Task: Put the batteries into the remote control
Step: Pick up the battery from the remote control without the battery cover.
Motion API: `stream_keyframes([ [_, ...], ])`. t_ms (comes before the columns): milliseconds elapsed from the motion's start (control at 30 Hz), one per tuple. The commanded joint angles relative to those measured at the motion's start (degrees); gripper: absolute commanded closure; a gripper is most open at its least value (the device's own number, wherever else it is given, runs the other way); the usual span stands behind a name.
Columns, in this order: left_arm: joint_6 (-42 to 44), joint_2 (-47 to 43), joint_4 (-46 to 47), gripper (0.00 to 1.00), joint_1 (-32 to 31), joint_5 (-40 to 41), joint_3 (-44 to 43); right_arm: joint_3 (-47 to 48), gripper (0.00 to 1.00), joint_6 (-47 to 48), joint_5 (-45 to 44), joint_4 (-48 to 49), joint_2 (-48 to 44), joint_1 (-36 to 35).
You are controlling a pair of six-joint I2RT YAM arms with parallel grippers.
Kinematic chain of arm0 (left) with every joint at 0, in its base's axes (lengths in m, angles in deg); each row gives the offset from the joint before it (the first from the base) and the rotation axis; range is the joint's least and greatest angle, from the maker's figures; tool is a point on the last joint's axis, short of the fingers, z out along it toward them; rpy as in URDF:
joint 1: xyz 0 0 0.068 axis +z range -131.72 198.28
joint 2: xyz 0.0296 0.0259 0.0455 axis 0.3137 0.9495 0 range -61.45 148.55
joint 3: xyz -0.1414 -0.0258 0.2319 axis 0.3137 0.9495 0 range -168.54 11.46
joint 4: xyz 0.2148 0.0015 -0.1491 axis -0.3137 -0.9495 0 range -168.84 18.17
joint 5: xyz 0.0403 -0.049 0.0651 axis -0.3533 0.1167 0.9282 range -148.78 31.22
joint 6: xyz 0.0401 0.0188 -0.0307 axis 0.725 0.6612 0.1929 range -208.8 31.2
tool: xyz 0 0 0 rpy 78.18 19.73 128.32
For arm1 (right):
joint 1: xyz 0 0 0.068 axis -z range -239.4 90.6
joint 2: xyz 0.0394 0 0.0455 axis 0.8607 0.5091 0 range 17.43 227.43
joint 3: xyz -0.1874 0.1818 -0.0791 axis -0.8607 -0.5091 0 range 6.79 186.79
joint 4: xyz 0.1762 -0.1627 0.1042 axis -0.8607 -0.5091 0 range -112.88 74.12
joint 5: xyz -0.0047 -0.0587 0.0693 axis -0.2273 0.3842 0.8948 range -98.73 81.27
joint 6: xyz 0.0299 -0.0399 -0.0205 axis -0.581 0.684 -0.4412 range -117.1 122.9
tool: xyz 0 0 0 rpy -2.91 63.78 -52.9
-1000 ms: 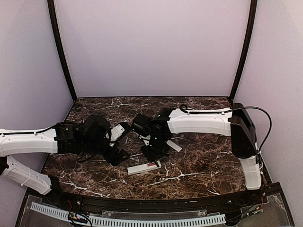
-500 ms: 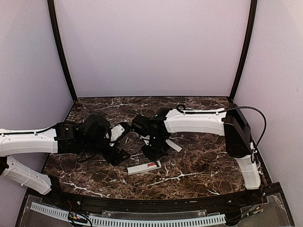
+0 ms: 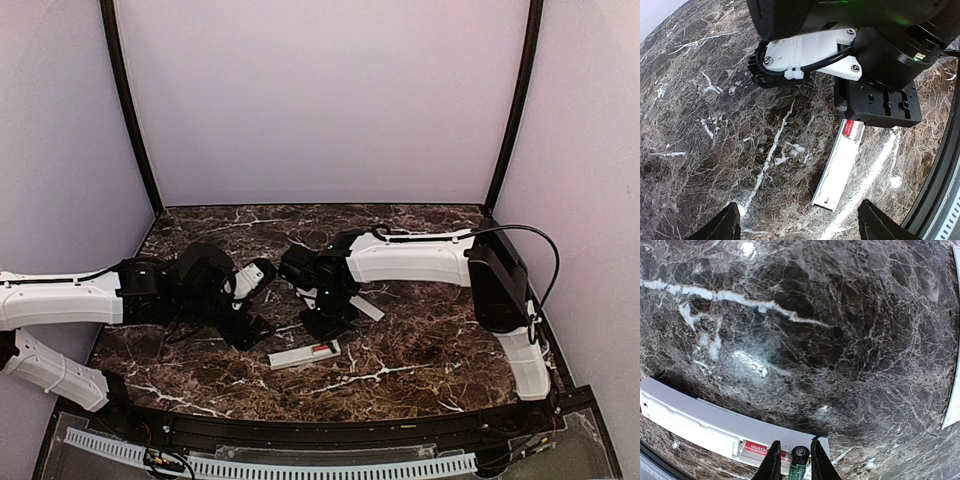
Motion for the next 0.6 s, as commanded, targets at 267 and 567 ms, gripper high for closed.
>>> stream_keyframes([
  [267,0.69,0.38,-0.76,0.2,-0.17,-0.79,0.19,-2.55,0.94,-0.77,0.64,1.49,-0.47,0.28],
  [567,0.73,0.22,-0.72,0.2,-0.17,-0.57,0.27,-3.4,1.0,1.36,2.62,3.15,-1.39,0.32],
])
